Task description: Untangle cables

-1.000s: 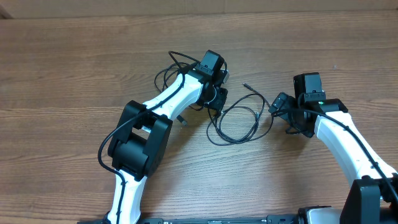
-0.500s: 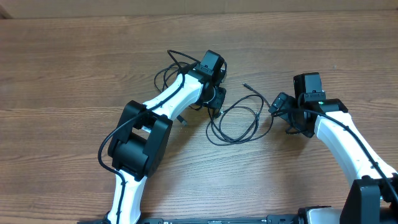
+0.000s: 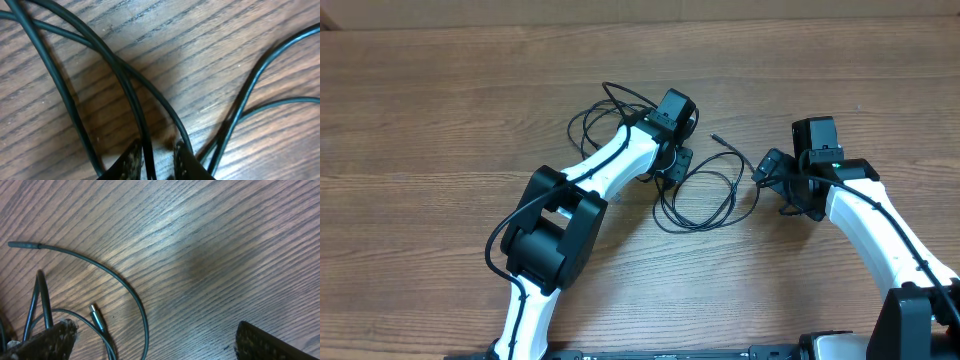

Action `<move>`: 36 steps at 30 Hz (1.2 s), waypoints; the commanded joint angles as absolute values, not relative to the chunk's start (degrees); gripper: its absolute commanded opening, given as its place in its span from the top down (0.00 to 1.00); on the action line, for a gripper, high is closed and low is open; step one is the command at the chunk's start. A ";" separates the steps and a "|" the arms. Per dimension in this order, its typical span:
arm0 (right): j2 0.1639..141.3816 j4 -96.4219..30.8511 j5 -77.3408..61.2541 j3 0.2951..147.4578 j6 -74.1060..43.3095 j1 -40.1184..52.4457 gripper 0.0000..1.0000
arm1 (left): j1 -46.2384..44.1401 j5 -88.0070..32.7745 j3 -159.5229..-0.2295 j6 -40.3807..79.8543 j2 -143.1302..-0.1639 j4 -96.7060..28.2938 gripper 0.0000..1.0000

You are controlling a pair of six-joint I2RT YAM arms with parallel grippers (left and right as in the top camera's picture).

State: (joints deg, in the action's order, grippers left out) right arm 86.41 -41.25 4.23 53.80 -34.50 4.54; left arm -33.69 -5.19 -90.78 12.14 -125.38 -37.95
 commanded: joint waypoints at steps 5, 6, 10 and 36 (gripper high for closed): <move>86.15 -41.04 3.97 54.33 -34.72 4.43 0.00 | -34.13 -2.42 -88.99 13.37 -126.28 -36.99 0.77; 86.15 -41.04 3.97 54.33 -34.72 4.43 0.00 | -34.13 -1.98 -88.97 13.37 -126.28 -36.99 0.77; 86.17 -41.04 3.99 54.33 -34.72 4.43 0.00 | -34.15 -0.91 -88.27 13.37 -126.28 -36.14 0.78; 86.15 -41.04 3.97 54.33 -34.72 4.43 0.00 | -34.17 -1.54 -86.50 19.84 -126.28 -40.34 0.96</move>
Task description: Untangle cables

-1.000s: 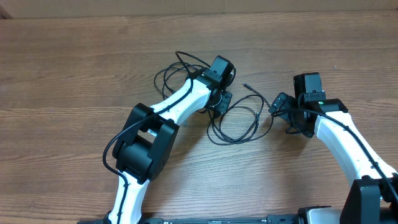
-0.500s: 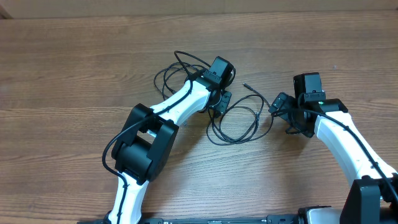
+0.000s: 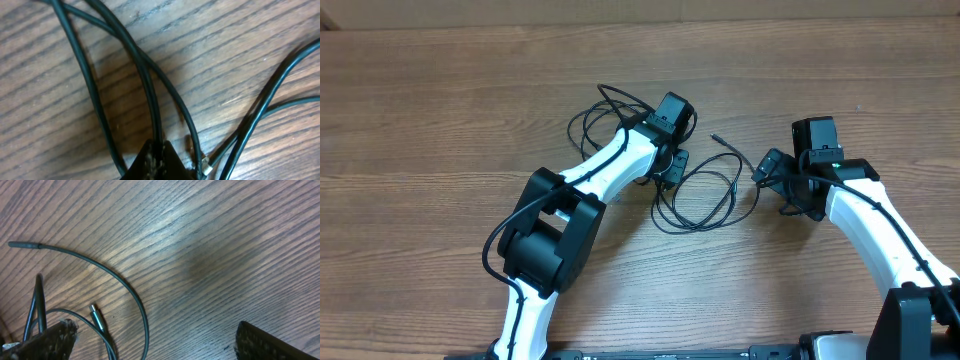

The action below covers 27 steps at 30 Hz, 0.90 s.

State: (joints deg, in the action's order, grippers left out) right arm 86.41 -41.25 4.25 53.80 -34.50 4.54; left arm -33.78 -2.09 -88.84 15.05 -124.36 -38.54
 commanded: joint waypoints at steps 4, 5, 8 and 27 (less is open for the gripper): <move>86.15 -41.04 3.97 54.33 -34.72 4.43 0.00 | -34.09 -1.45 -86.61 24.01 -126.19 -41.36 0.96; 86.15 -41.04 3.97 54.33 -34.72 4.43 0.00 | -33.89 -1.45 -87.02 24.01 -126.08 -42.00 0.96; 86.15 -41.04 3.97 54.33 -34.72 4.43 0.00 | -32.95 -1.50 -89.89 24.01 -125.47 -47.09 0.96; 86.17 -41.04 3.97 54.33 -34.72 4.43 0.00 | -31.51 -4.60 -128.66 22.68 -109.71 -70.46 0.96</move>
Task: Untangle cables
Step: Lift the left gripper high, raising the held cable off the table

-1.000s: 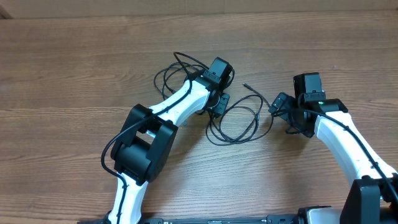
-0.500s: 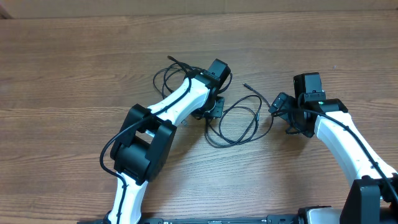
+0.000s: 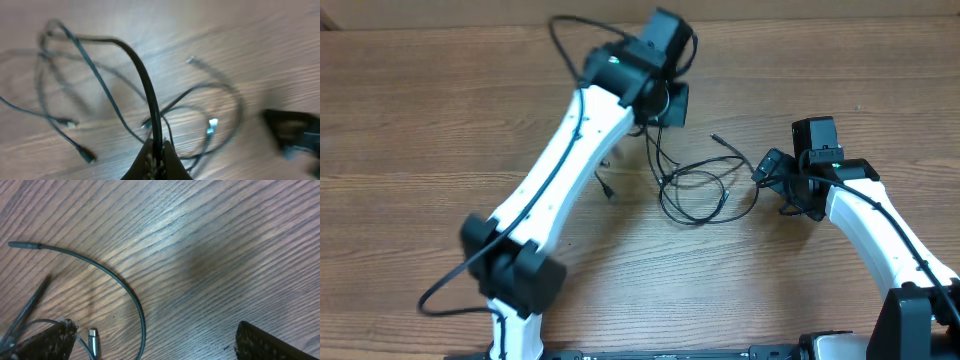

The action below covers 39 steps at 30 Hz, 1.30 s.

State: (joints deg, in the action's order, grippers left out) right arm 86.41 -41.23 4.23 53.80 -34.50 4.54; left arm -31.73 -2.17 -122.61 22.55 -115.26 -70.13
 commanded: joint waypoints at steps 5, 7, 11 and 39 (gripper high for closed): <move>86.15 -41.04 3.97 54.33 -34.72 4.43 0.00 | -31.51 -4.67 -133.71 22.68 -103.18 -69.63 0.96; 86.15 -41.04 3.97 54.33 -34.72 4.43 0.00 | -31.51 -4.47 -134.56 22.68 -99.94 -68.42 0.96; 86.15 -41.04 3.99 54.33 -34.72 4.43 0.00 | -31.51 -4.49 -134.80 22.68 -93.45 -64.93 0.96; 86.15 -41.23 0.75 54.39 -34.41 4.43 0.00 | -31.51 -12.21 -134.74 14.70 -91.00 -69.23 0.96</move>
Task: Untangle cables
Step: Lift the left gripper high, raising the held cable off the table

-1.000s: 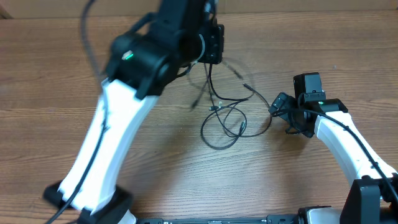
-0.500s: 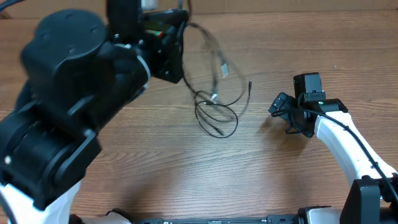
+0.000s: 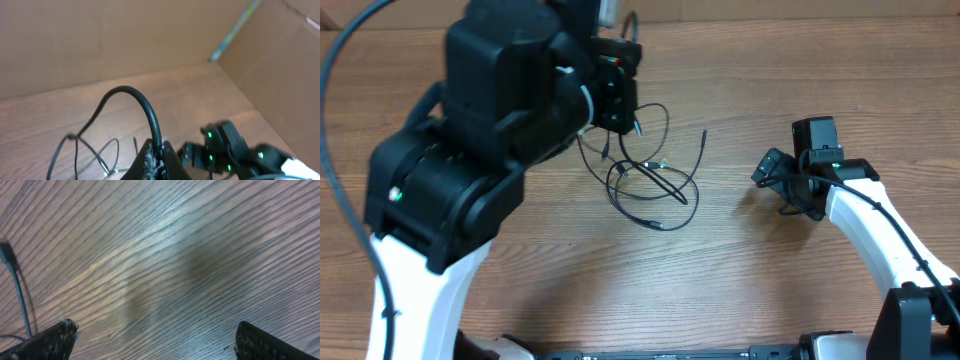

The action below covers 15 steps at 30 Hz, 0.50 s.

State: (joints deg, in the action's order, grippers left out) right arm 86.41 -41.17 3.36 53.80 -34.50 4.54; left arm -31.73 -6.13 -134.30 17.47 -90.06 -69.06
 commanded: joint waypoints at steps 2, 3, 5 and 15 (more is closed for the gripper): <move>86.11 -42.98 -5.10 54.43 -31.18 4.40 0.00 | -31.51 -14.70 -134.74 12.40 -92.25 -70.78 0.96; 86.11 -43.05 -5.76 54.43 -30.94 4.43 0.00 | -31.51 -15.51 -134.74 10.35 -92.62 -71.61 0.96; 86.11 -43.18 -8.45 54.43 -29.10 4.43 0.00 | -31.51 -16.88 -134.74 5.63 -93.56 -73.54 0.96; 86.11 -38.33 -45.08 54.43 -5.89 3.44 0.02 | -31.51 -25.32 -134.74 -16.80 -96.18 -89.41 0.96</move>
State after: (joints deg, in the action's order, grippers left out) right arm 86.41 -39.81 -29.15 53.80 -12.45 4.47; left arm -31.73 -21.12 -134.30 -6.68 -96.01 -87.15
